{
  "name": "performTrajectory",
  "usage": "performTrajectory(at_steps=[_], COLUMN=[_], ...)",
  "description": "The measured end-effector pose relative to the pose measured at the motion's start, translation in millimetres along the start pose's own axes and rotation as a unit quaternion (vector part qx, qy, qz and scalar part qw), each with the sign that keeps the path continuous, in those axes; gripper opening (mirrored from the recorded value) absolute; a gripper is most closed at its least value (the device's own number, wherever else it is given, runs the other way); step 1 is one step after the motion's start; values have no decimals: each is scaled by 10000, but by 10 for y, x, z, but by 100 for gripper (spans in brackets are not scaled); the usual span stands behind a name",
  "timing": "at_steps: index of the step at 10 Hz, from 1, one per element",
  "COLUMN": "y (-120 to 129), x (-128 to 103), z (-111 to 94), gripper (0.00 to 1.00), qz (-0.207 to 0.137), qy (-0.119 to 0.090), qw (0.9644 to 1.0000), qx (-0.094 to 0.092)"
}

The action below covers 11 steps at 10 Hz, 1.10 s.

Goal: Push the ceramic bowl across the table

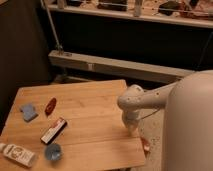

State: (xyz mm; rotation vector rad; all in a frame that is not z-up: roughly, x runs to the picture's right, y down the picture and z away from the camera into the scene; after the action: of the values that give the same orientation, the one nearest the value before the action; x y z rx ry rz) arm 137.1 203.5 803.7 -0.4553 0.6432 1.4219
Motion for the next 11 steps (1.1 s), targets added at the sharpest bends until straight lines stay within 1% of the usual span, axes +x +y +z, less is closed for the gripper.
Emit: performTrajectory(at_steps=[1, 2, 3, 4, 5, 6, 11], y=[45, 217, 433, 676, 906, 964, 957], x=[-14, -14, 3, 33, 59, 65, 67], z=[-31, -104, -173, -252, -372, -402, -398], gripper=[0, 0, 0, 0, 6, 7, 7], qz=[-59, -207, -345, -480, -644, -686, -680], qy=[-66, -172, -233, -280, -364, -387, -383], qw=[10000, 9996, 9987, 9971, 9947, 9940, 9941], qx=[9, -96, -291, -526, -715, -761, -759])
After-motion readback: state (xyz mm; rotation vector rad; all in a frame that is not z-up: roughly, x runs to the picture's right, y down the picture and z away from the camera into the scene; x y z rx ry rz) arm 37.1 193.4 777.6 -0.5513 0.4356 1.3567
